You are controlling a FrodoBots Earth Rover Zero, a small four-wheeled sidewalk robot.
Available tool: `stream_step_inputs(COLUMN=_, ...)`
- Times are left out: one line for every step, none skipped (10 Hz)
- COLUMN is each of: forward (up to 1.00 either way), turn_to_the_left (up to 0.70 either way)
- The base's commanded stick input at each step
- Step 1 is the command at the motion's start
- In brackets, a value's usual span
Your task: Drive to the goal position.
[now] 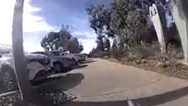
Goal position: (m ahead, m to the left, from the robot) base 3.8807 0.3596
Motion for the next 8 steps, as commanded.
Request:
stream_step_inputs(forward=1.0, turn_to_the_left=-0.4)
stream_step_inputs(forward=1.0, turn_to_the_left=-0.4)
stream_step_inputs(forward=1.0, turn_to_the_left=-0.4)
stream_step_inputs(forward=1.0, turn_to_the_left=-0.4)
stream_step_inputs(forward=1.0, turn_to_the_left=-0.4)
stream_step_inputs(forward=1.0, turn_to_the_left=-0.31)
stream_step_inputs(forward=1.0, turn_to_the_left=-0.15)
stream_step_inputs(forward=1.0, turn_to_the_left=0.0)
